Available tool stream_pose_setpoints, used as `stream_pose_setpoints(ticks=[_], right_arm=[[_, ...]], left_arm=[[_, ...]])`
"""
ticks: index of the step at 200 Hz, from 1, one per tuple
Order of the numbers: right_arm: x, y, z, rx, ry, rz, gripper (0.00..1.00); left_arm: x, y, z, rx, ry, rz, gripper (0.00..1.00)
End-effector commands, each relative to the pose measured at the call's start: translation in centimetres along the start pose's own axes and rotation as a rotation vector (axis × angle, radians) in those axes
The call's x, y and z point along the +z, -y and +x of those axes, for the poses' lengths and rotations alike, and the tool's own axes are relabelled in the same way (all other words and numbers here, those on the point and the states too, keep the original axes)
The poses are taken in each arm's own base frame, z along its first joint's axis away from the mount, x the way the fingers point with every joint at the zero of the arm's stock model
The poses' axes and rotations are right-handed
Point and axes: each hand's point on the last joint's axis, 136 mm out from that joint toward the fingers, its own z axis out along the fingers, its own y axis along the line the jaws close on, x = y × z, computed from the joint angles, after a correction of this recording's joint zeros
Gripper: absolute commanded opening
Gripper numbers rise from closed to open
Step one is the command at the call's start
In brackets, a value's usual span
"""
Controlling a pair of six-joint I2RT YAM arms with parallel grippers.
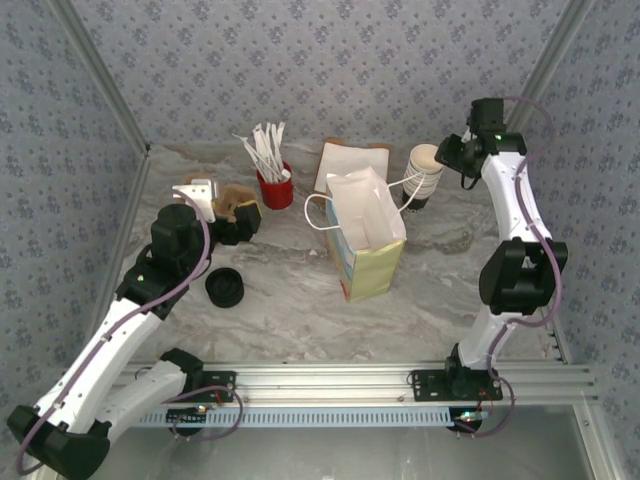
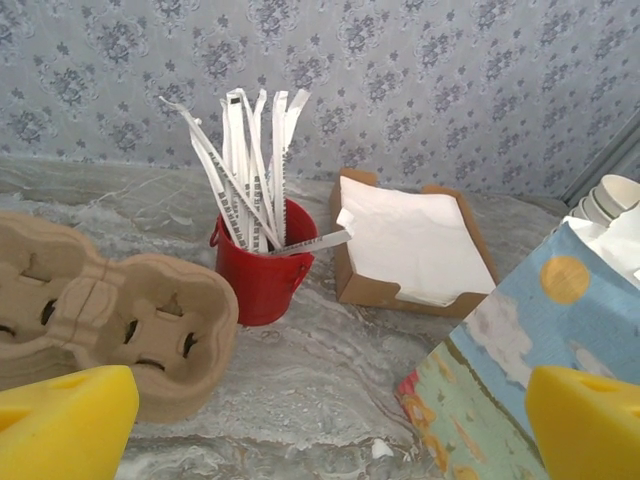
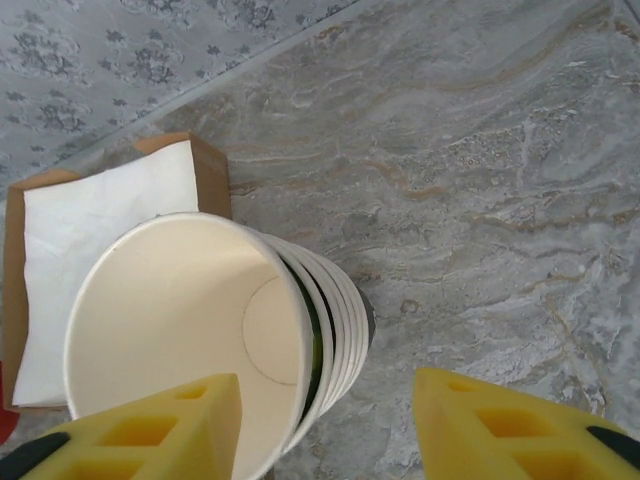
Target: Pack the takeout coffee
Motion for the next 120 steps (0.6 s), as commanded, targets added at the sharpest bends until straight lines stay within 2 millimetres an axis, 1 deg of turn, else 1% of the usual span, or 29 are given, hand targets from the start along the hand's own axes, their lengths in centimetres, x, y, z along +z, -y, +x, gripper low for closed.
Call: stream_pose_setpoints(ticks=[1, 24, 41, 62, 88, 105, 120], right_arm=[[0.5, -0.8, 0.2, 0.003, -0.039, -0.021, 0.48], [1.3, -1.1, 0.3, 0.003, -0.055, -0.03, 0.46], [1.6, -1.2, 0.3, 0.0, -0.058, -0.033, 0.42], [2.0, -1.3, 0.2, 0.002, -0.063, -0.038, 0.35], [2.1, -1.7, 0.1, -0.002, -0.068, -0.048, 0.19], [1.9, -1.8, -0.1, -0.007, -0.067, -0.044, 0.18], [1.7, -1.9, -0.3, -0.015, -0.059, -0.04, 0.14]], left_arm=[[0.2, 1.0, -0.3, 0.015, 0.019, 0.052, 0.99], [0.4, 0.8, -0.2, 0.022, 0.015, 0.04, 0.99], [0.4, 0.9, -0.3, 0.024, 0.016, 0.04, 0.99], [0.4, 0.8, -0.4, 0.025, 0.02, 0.038, 0.99], [0.6, 0.8, -0.2, 0.022, 0.014, 0.033, 0.99], [0.7, 0.8, -0.1, 0.019, 0.008, 0.034, 0.99], [0.7, 0.8, 0.0, 0.018, 0.004, 0.033, 0.99]])
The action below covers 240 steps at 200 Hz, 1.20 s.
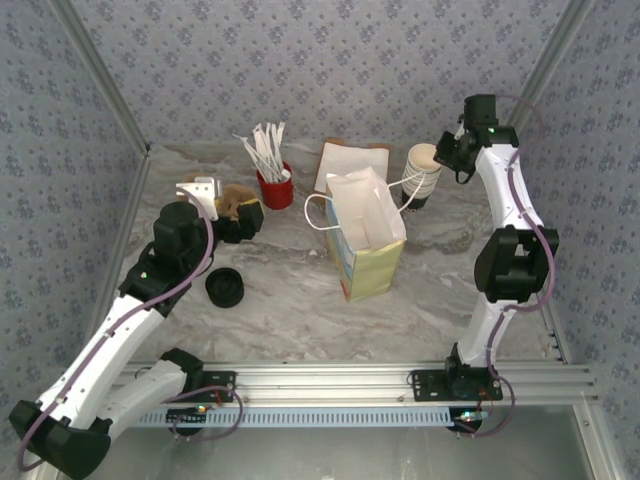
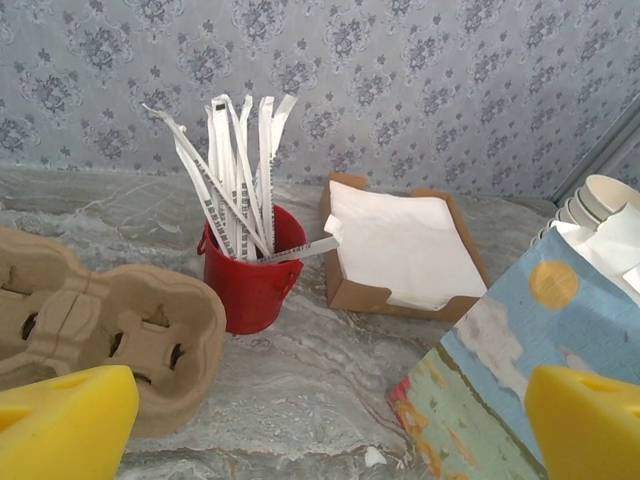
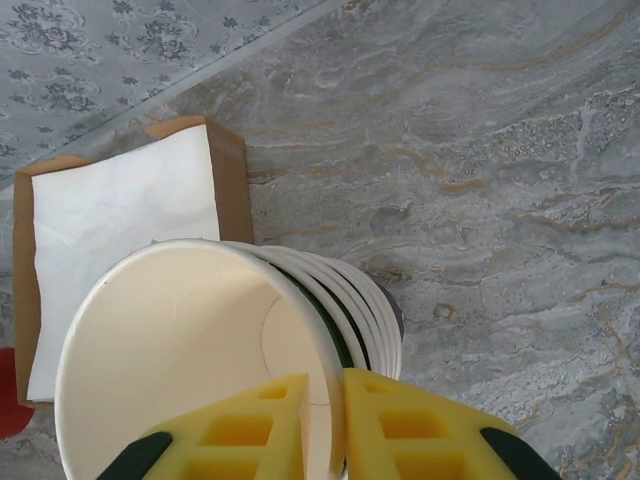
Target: Pack the takeout coffee
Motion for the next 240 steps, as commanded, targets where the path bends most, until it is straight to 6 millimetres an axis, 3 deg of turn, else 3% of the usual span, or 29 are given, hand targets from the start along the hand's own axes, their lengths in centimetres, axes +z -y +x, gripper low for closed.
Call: stream_pose_setpoints(ticks=[1, 35, 61, 88, 104, 132, 169, 207, 240], right_arm=[[-0.4, -0.7, -0.2, -0.013, -0.006, -0.005, 0.14], [-1.0, -0.9, -0.6, -0.02, 0.002, -0.007, 0.02], [-1.1, -0.8, -0.6, -0.021, -0.002, 0.001, 0.15], [-0.8, -0.7, -0.4, -0.023, -0.01, 0.004, 0.15], [-0.6, -0.7, -0.4, -0.024, -0.012, 0.001, 0.09], [0.0, -0.5, -0.2, -0.02, -0.025, 0.01, 0.17], [0.8, -0.3, 0.1, -0.016, -0.043, 0.019, 0.2], [0.6, -0.2, -0.1, -0.017, -0.041, 0.025, 0.09], [-1.0, -0.7, -0.9, -0.029, -0.011, 0.022, 0.03]], left_arm=[[0.1, 0.4, 0.0, 0.01, 0.006, 0.014, 0.99], [-0.1, 0.4, -0.2, 0.009, 0.01, 0.017, 0.99], [-0.1, 0.3, -0.2, 0.01, 0.007, 0.01, 0.99], [-0.1, 0.2, 0.1, 0.012, 0.001, 0.004, 0.99], [-0.2, 0.2, 0.0, 0.01, 0.004, 0.006, 0.99], [-0.4, 0.0, 0.0, 0.009, 0.007, 0.0, 0.99], [-0.6, 0.0, 0.0, 0.008, 0.008, -0.001, 0.99], [-0.7, -0.1, -0.1, 0.01, 0.007, -0.005, 0.99], [-0.7, 0.0, 0.0, 0.005, 0.004, -0.002, 0.99]])
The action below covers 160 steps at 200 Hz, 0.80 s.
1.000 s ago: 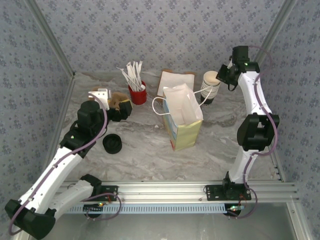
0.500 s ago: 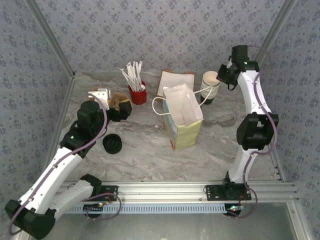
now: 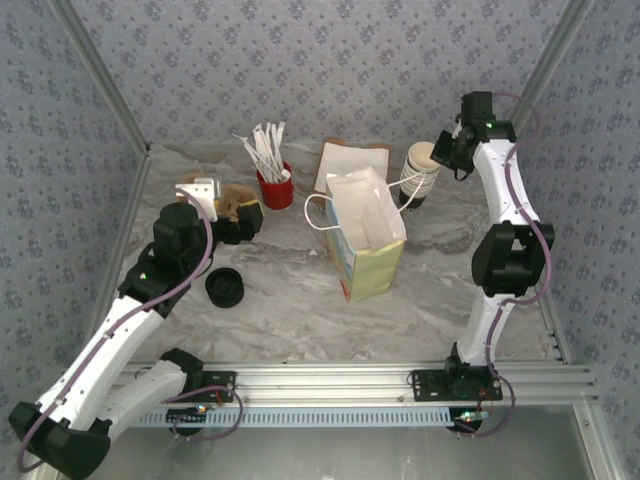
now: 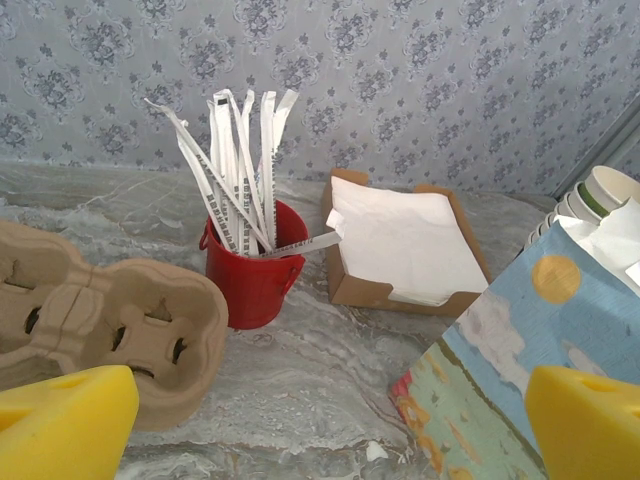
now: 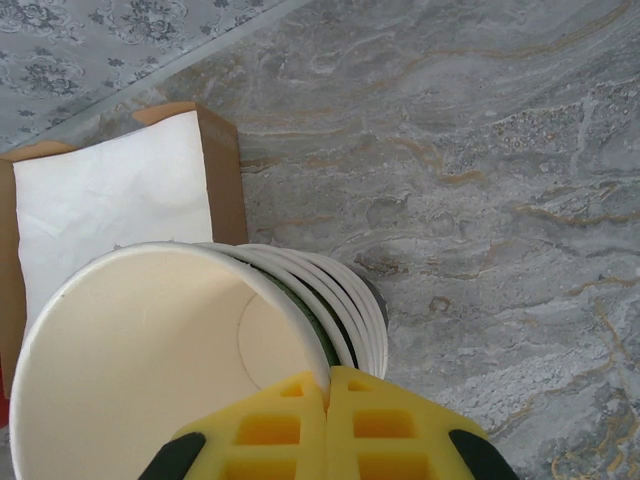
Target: Pack the takeout coffee
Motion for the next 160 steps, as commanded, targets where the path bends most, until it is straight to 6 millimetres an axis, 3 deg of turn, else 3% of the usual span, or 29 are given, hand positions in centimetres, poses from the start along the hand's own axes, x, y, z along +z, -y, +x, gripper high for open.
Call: stream_pose_setpoints(ticks=[1, 37, 69, 118, 160], right_arm=[[-1.5, -0.5, -0.9, -0.016, 0.026, 0.001, 0.03], [-4.5, -0.9, -1.9, -0.038, 0.065, 0.008, 0.0], [-9.1, -1.8, -3.1, -0.059, 0.128, -0.009, 0.0], [-18.8, -3.9, -3.5, -0.088, 0.261, -0.078, 0.0], [-27.9, -7.6, -0.1, -0.136, 0.359, -0.248, 0.0]], left_arm=[[-0.4, 0.1, -0.2, 0.005, 0.01, 0.002, 0.99], [-0.5, 0.2, -0.3, 0.0, 0.009, 0.003, 0.99], [-0.7, 0.3, -0.8, -0.002, 0.01, 0.003, 0.99], [-2.0, 0.4, -1.7, 0.032, 0.027, 0.007, 0.99], [-3.9, -1.1, -2.6, 0.041, 0.025, -0.085, 0.99]])
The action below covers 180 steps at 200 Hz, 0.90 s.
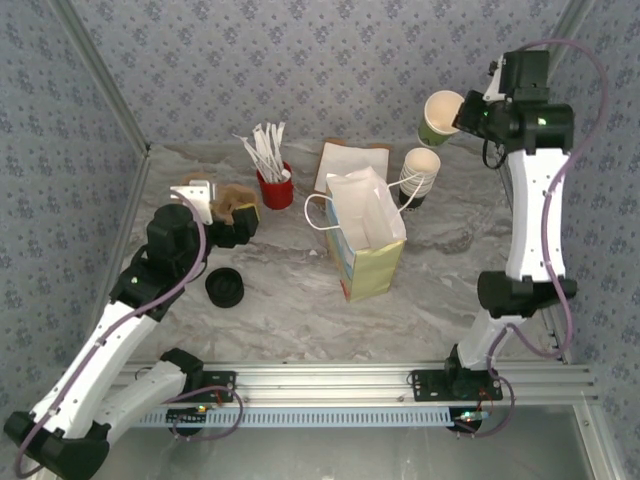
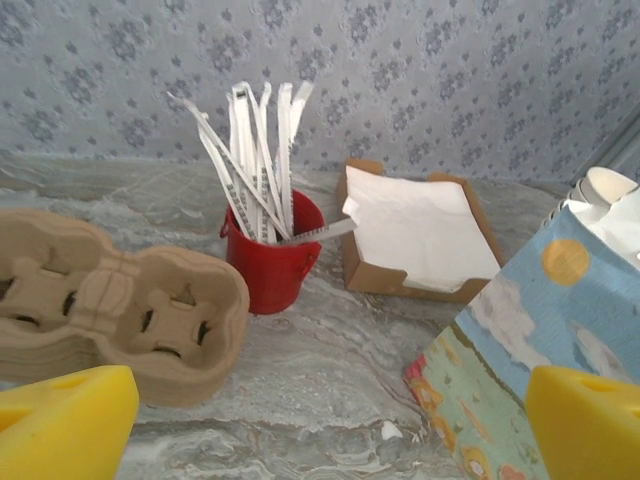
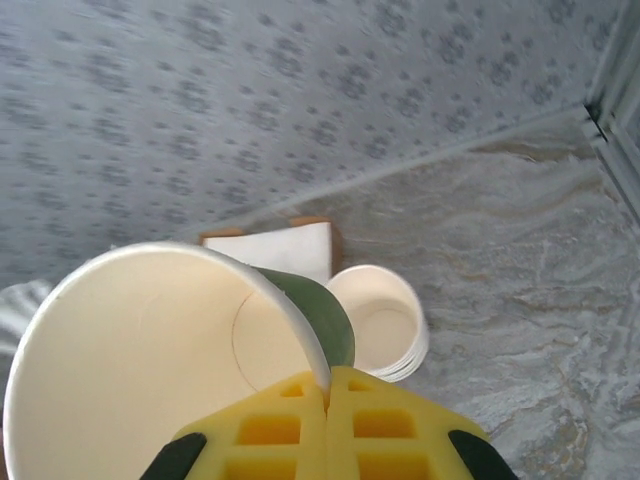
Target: Pack the takeout coffee
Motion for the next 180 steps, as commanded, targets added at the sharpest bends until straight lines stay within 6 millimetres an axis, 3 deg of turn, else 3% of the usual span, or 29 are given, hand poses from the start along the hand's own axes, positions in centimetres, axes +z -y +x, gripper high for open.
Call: stream_pose_setpoints(ticks=[1, 44, 100, 124, 154, 180], right_arm=[[-6.2, -3.1, 0.9, -0.019, 0.035, -0.106, 0.0], [-12.4, -10.7, 5.5, -0.124, -0.01, -0.376, 0.0], [-15.7, -19.6, 15.2, -0.334, -0.149, -0.616, 0.0], [-14.9, -23.1, 20.1, -0.412, -0.212, -0.665, 0.0], [-12.5, -26.5, 25.3, -0.423, -0.236, -0.668, 0.0], [-8.9, -27.4, 29.9, -0.506, -0.268, -0.56, 0.0]], left_arm=[[-2.1, -0.7, -1.9, 0.018, 0.037, -0.05, 0.99], [-3.9, -2.6, -1.5, 0.026, 0.007, -0.144, 0.99], [-5.2, -5.0, 0.4, 0.005, -0.04, -0.228, 0.99], [-5.4, -5.6, 1.2, -0.005, -0.066, -0.247, 0.99], [-5.9, -6.4, 1.5, 0.005, -0.075, -0.278, 0.99], [-6.5, -7.0, 1.5, 0.001, -0.061, -0.302, 0.99]])
